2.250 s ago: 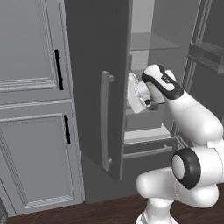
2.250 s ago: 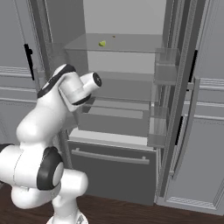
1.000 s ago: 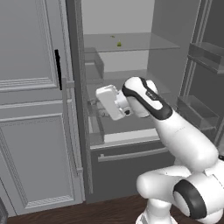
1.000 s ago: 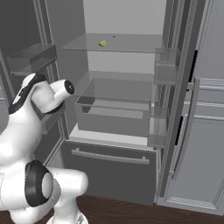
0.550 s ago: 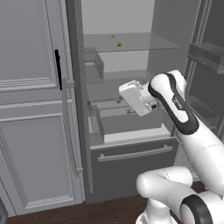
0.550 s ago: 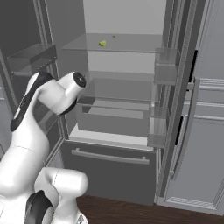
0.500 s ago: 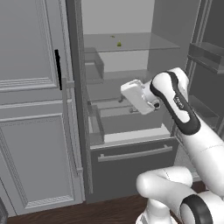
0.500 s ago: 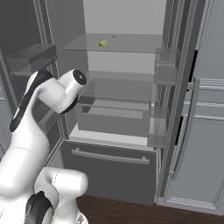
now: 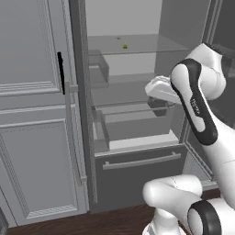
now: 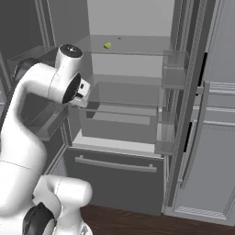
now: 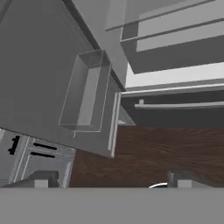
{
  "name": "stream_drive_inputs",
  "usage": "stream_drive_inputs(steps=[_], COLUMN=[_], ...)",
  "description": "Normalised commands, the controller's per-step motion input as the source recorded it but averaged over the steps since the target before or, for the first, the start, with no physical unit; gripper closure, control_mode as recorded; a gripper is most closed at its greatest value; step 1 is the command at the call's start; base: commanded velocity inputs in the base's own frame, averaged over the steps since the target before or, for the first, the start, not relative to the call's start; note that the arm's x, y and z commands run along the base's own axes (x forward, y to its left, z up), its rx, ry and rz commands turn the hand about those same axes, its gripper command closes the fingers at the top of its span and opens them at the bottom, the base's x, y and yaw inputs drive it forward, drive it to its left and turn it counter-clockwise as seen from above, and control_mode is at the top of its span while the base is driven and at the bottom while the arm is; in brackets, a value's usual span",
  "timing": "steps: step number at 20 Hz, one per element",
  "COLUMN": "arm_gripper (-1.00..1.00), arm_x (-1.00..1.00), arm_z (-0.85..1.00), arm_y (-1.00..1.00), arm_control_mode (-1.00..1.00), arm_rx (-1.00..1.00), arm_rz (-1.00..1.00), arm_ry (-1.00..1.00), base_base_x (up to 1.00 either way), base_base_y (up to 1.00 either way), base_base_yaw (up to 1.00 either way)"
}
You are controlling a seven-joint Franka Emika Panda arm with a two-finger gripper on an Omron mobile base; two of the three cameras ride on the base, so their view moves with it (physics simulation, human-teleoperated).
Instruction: Grab a lemon wedge from the fridge and one ice cube from the ice bowl, and put them in the glass of lemonade.
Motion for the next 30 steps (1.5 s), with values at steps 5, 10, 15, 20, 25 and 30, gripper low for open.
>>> stream_drive_inputs(steps=[5,10,15,20,25,30], arm_gripper=[-1.00,-1.00,-1.00,-1.00,-1.00,-1.00], arm_x=[-0.80,-0.91,-0.56,-0.41,0.00,0.01], arm_z=[0.03,0.45,0.04,0.00,0.00,0.00], arm_y=[-0.58,0.04,0.00,-0.01,0.00,-0.08], arm_control_mode=[-1.00,-1.00,-1.00,-1.00,-1.00,1.00], arm_rx=[-0.34,-0.19,-0.03,0.00,0.00,0.00], arm_rz=[-0.07,0.00,0.00,0.00,0.00,0.00], arm_ry=[-0.19,-0.02,-0.05,-0.08,-0.05,-0.03], base_base_x=[0.00,0.00,0.00,0.00,0.00,0.06], base_base_y=[0.00,0.00,0.00,0.00,0.00,-0.03], base_base_yaw=[0.00,0.00,0.00,0.00,0.00,0.00])
